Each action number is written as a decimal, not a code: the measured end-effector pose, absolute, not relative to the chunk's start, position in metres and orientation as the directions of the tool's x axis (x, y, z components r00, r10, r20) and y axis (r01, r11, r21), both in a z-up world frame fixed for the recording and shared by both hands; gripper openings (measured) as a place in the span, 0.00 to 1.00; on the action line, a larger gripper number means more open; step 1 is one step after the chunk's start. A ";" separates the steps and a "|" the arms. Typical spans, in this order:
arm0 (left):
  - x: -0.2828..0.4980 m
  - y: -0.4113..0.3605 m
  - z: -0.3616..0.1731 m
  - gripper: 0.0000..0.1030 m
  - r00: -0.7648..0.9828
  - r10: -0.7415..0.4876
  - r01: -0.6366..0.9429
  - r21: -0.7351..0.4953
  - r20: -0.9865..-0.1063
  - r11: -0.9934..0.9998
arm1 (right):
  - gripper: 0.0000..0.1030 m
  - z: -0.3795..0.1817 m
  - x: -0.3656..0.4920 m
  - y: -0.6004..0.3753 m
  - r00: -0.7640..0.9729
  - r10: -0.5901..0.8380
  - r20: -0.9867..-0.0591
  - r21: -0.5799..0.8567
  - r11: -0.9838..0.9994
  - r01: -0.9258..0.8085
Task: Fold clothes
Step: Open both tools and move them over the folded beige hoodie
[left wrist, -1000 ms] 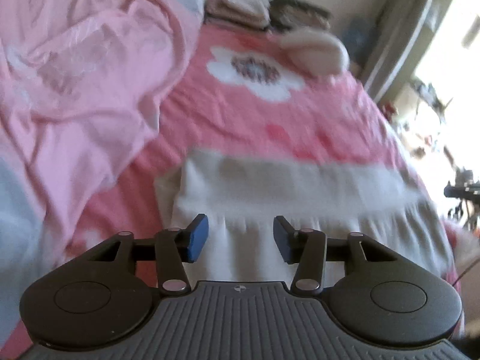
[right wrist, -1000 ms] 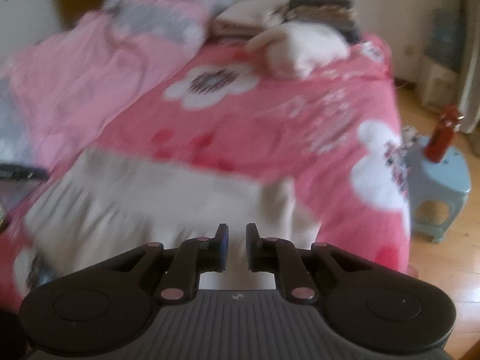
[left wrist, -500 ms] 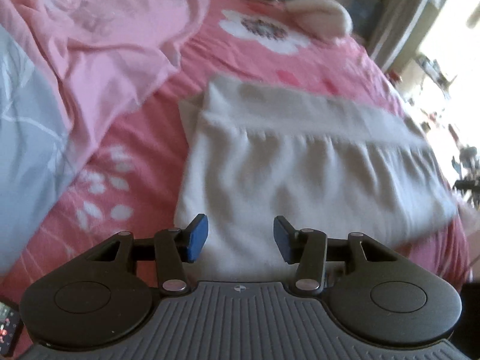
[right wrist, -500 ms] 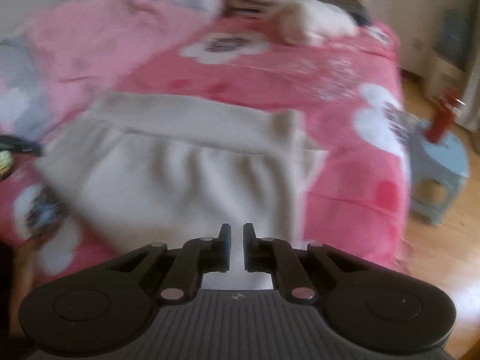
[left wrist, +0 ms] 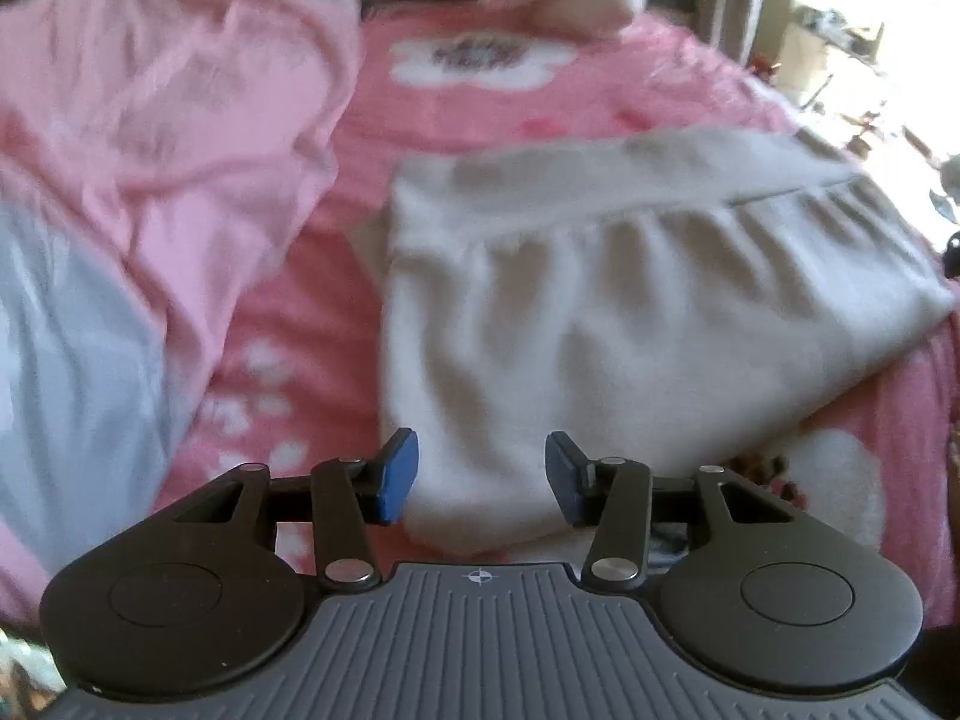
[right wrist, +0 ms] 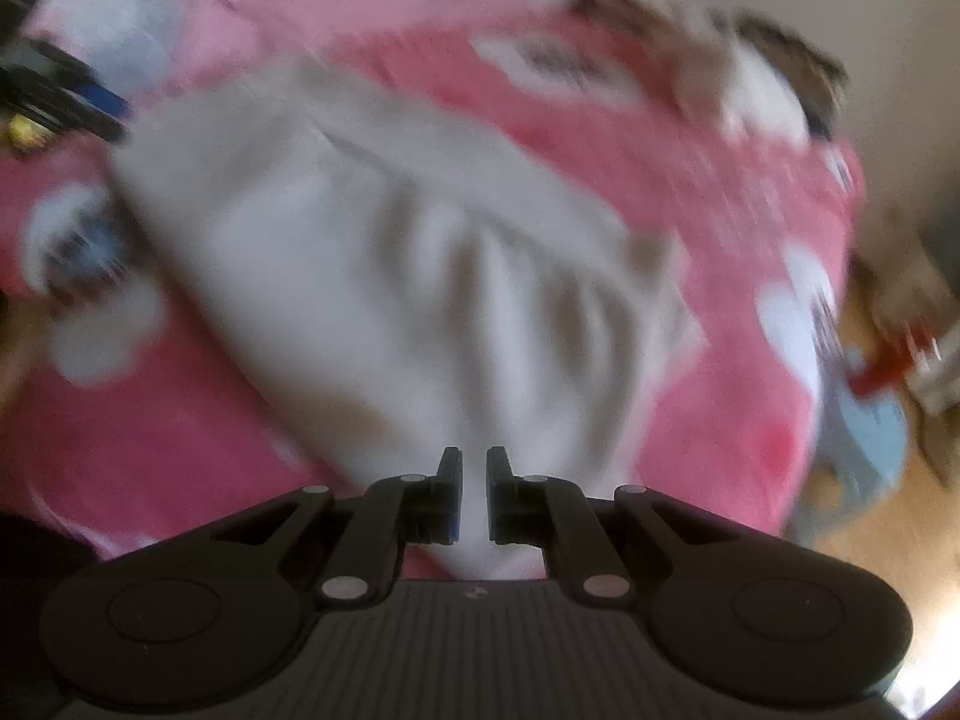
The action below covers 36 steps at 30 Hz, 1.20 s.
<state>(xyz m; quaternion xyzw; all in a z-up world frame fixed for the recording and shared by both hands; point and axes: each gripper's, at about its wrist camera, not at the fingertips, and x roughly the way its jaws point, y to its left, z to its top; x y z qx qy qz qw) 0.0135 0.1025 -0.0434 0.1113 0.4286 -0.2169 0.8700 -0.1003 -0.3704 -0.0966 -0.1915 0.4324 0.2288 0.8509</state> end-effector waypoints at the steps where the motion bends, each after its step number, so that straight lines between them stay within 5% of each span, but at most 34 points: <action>1: 0.013 0.096 -0.043 0.46 0.532 -0.310 0.494 -0.008 -0.788 0.869 | 0.07 -0.091 -0.101 -0.361 0.530 0.271 -0.803 -0.110 0.808 -0.579; 9: 0.016 0.077 -0.084 0.46 0.468 -0.353 0.576 -0.023 -0.810 0.817 | 0.07 -0.147 -0.090 -0.326 0.472 0.271 -0.839 -0.154 0.714 -0.683; 16: 0.016 0.074 -0.052 0.46 0.470 -0.391 0.558 -0.076 -0.791 0.826 | 0.08 -0.097 -0.087 -0.303 0.493 0.352 -0.795 -0.111 0.715 -0.690; 21: 0.021 0.035 -0.066 0.47 0.428 -0.429 0.589 -0.114 -0.796 0.800 | 0.09 -0.110 -0.078 -0.270 0.466 0.469 -0.750 -0.025 0.684 -0.729; 25: 0.022 0.033 -0.085 0.47 0.425 -0.415 0.550 -0.135 -0.805 0.824 | 0.10 -0.153 -0.077 -0.261 0.458 0.421 -0.783 -0.056 0.685 -0.726; 28: 0.023 0.038 -0.082 0.47 0.421 -0.419 0.528 -0.158 -0.805 0.834 | 0.11 -0.141 -0.069 -0.253 0.440 0.373 -0.817 -0.064 0.700 -0.712; 36: 0.032 0.041 -0.065 0.47 0.444 -0.410 0.432 -0.210 -0.797 0.877 | 0.16 -0.112 -0.060 -0.242 0.472 0.487 -0.735 -0.002 0.694 -0.720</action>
